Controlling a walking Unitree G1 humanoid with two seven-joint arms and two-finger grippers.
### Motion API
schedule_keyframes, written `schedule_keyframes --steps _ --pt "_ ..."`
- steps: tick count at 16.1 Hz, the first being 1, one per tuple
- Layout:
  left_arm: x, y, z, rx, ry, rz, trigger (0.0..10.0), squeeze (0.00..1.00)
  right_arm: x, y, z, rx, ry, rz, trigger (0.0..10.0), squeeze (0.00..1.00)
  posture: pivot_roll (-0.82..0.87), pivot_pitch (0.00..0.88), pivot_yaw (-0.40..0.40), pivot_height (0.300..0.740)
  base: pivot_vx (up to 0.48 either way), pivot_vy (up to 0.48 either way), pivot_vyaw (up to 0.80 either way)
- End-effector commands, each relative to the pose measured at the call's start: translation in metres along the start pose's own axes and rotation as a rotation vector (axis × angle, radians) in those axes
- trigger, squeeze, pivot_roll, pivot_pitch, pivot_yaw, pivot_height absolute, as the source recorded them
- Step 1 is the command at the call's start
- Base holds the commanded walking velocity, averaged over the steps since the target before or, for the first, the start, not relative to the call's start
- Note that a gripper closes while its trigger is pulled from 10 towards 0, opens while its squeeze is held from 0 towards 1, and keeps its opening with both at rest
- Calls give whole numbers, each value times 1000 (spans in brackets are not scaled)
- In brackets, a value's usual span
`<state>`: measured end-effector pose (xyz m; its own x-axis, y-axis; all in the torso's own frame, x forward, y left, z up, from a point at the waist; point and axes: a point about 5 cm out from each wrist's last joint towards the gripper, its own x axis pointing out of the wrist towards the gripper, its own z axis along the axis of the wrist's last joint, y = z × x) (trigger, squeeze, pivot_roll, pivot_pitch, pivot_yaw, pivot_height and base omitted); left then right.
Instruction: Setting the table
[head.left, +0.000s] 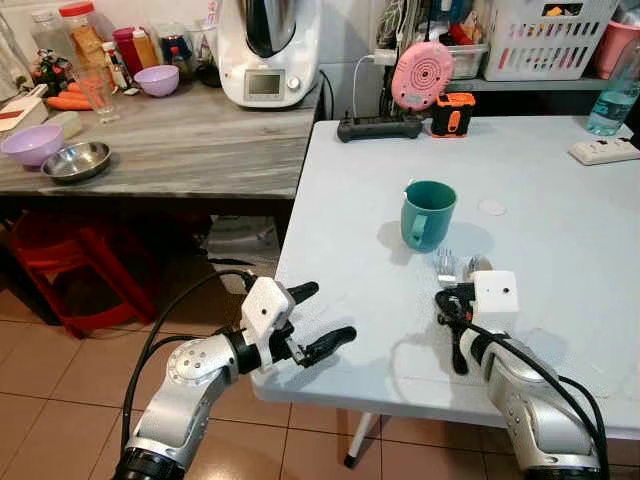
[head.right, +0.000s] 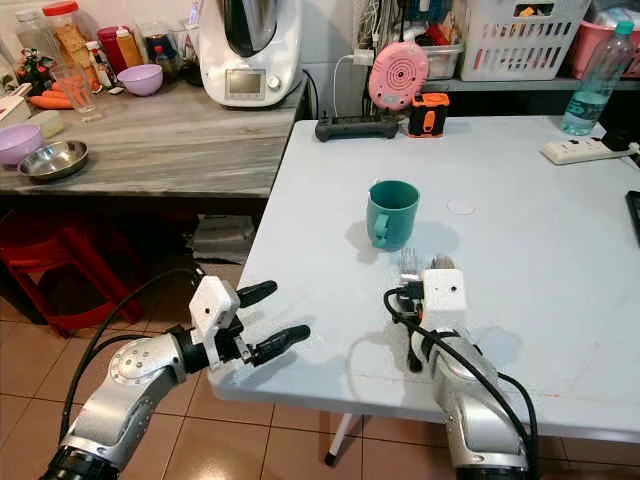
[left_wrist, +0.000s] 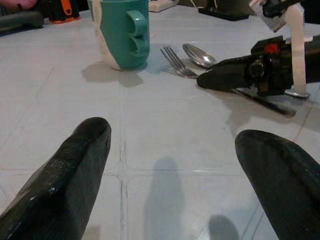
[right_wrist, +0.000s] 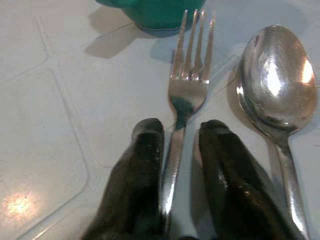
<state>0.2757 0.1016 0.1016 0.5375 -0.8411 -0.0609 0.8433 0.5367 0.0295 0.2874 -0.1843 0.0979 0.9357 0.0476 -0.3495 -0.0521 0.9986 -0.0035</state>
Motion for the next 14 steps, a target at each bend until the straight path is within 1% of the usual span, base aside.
schedule_keyframes --steps 1,6,10,11,12,13,14 --pt "-2 2 -1 25 23 -13 10000 0 0 6 -8 16 44 33 0 0 -157 40 92 740 0 0 0" --pt "-2 1 -4 34 30 -30 10000 0 0 5 -11 35 60 37 0 0 -157 36 92 740 0 0 0" --pt "-2 1 -5 38 30 -37 10000 0 2 5 -11 99 64 27 0 0 -154 27 92 740 0 0 0" --pt "-2 2 -5 42 28 -31 10000 0 2 6 -8 136 54 20 0 0 -153 27 93 740 0 0 0" --pt "-2 6 -3 41 16 8 10000 0 2 5 0 163 22 -8 0 0 -153 26 95 740 0 0 0" --pt "-2 11 -1 35 5 51 10000 0 1 4 7 170 -11 -33 0 0 -153 29 98 740 0 0 0" --pt "-3 20 0 32 -4 138 10000 0 0 4 16 187 -59 -46 0 0 -153 29 98 740 0 0 0"
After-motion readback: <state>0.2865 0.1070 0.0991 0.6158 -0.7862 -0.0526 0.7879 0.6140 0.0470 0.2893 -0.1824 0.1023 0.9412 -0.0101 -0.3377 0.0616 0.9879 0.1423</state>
